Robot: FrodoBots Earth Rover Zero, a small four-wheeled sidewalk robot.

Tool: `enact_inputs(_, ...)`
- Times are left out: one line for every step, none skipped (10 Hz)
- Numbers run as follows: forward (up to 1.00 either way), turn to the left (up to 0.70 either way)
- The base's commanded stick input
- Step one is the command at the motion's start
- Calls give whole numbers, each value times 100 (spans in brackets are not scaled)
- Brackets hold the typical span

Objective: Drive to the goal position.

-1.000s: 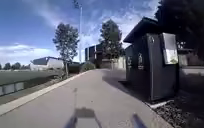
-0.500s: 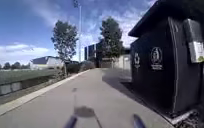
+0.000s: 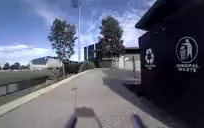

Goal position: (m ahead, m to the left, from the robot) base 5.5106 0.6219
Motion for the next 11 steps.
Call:
enact_inputs(100,0)
enact_inputs(100,0)
enact_inputs(100,0)
enact_inputs(100,0)
enact_inputs(100,0)
enact_inputs(100,0)
enact_inputs(100,0)
enact_inputs(100,0)
enact_inputs(100,0)
enact_inputs(100,0)
enact_inputs(100,0)
